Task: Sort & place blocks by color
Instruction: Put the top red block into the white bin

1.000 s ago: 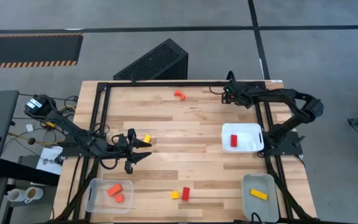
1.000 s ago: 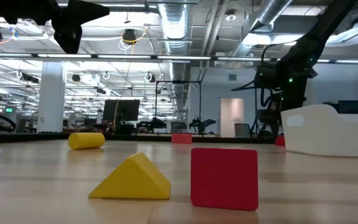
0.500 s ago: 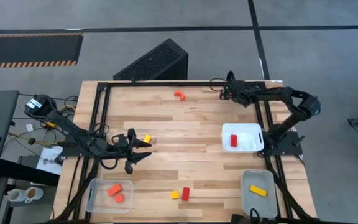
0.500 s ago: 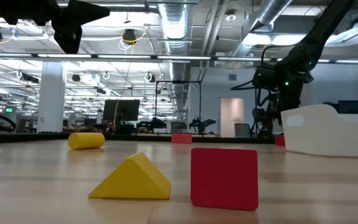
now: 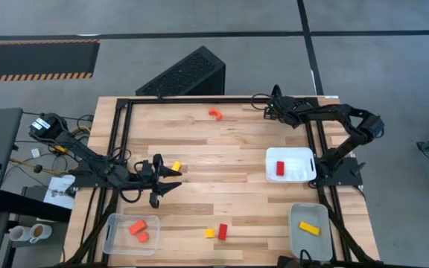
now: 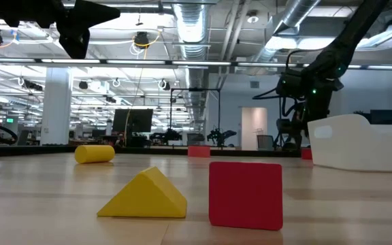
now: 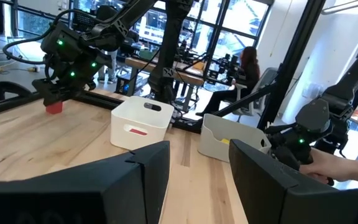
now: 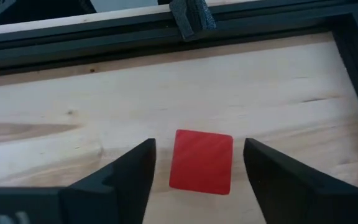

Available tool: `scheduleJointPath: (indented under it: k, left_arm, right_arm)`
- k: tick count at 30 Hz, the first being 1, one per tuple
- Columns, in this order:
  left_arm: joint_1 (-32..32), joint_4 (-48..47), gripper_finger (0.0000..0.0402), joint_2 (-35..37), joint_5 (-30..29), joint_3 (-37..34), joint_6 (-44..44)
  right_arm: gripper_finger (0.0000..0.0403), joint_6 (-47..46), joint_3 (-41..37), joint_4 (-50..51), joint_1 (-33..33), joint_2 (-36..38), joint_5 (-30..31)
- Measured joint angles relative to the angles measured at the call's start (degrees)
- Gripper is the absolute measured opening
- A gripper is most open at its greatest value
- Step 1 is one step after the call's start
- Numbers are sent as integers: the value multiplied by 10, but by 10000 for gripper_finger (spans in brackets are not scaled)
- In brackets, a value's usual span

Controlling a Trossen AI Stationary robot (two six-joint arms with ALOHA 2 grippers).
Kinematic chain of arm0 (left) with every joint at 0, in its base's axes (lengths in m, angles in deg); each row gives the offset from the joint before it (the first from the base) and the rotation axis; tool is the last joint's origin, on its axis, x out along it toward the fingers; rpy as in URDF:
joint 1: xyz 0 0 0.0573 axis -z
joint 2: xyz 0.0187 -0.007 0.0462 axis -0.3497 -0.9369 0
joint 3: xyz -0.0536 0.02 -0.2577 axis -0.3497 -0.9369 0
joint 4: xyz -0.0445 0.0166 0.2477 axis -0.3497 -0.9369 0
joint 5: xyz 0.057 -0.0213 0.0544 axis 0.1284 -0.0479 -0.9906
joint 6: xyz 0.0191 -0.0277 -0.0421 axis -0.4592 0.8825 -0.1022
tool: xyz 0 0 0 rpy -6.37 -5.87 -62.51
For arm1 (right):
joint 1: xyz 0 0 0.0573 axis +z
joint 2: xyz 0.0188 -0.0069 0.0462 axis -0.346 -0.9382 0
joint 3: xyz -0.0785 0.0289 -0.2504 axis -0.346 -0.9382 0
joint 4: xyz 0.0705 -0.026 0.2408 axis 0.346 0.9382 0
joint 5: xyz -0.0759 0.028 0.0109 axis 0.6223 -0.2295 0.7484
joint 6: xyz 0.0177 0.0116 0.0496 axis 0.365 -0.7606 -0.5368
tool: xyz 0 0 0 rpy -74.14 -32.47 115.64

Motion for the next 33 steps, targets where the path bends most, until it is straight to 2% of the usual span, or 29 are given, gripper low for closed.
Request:
scheduleJointPath:
  k: [10, 16, 21, 26, 33]
  left_arm:
    - [0, 0, 152, 0, 0, 0, 0]
    - [0, 0, 152, 0, 0, 0, 0]
    - [0, 0, 152, 0, 0, 0, 0]
    - [0, 0, 152, 0, 0, 0, 0]
    - [0, 0, 152, 0, 0, 0, 0]
  right_arm:
    - [113, 4, 1, -3, -2, 0, 6]
    - [109, 29, 2, 6, -1, 1, -6]
    - [119, 59, 1, 30, 25, 13, -25]
    - [114, 75, -1, 51, 90, 55, -45]
    - [118, 91, -1, 62, 203, 167, -43]
